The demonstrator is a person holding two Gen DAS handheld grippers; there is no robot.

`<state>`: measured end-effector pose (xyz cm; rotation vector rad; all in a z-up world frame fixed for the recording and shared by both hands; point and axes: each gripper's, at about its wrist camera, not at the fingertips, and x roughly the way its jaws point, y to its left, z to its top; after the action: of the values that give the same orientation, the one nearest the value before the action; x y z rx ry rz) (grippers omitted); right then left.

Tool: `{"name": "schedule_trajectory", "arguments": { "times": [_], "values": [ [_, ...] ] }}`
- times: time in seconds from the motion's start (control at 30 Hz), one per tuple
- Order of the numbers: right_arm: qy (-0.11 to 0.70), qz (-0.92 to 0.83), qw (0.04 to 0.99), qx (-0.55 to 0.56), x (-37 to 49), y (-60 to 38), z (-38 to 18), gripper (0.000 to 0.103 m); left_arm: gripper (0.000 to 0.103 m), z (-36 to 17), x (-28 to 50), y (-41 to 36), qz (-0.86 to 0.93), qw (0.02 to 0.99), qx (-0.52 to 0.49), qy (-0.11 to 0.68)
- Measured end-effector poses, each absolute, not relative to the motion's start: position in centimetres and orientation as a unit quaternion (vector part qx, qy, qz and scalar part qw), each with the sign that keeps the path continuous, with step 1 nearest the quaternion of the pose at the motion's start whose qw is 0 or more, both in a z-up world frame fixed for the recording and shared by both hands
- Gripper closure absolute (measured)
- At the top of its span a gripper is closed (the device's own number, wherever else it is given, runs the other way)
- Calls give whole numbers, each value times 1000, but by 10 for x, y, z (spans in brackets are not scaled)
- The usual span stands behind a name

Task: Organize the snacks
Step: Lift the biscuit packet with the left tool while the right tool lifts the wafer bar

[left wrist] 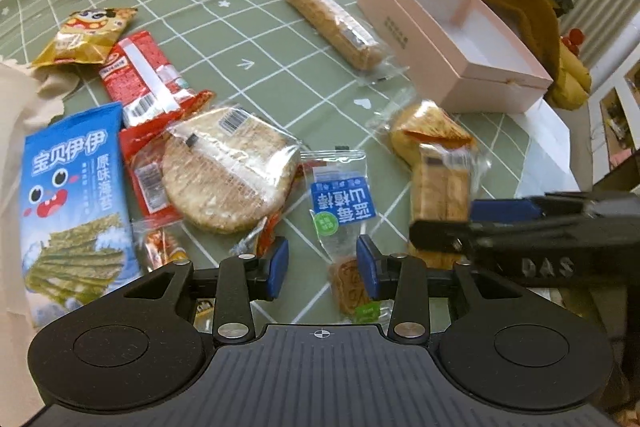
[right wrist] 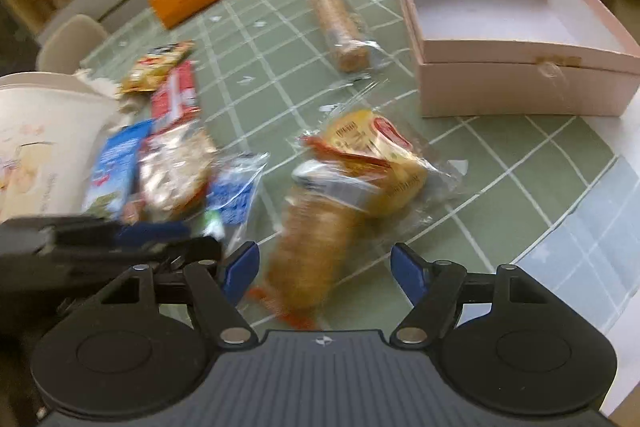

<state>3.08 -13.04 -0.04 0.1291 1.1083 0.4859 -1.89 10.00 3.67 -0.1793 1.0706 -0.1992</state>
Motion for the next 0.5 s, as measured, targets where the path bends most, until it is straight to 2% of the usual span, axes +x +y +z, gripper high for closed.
{"name": "schedule_trajectory", "arguments": {
  "times": [0.37, 0.47, 0.5],
  "values": [
    [508, 166, 845, -12, -1, -204, -10, 32, 58, 31, -21, 44, -140, 850, -11, 508],
    [481, 171, 859, -30, -13, -214, -9, 27, 56, 30, -25, 30, -161, 846, 17, 507],
    [467, 178, 865, -34, -18, -215, -6, 22, 55, 30, -28, 26, -170, 844, 27, 507]
  ]
}}
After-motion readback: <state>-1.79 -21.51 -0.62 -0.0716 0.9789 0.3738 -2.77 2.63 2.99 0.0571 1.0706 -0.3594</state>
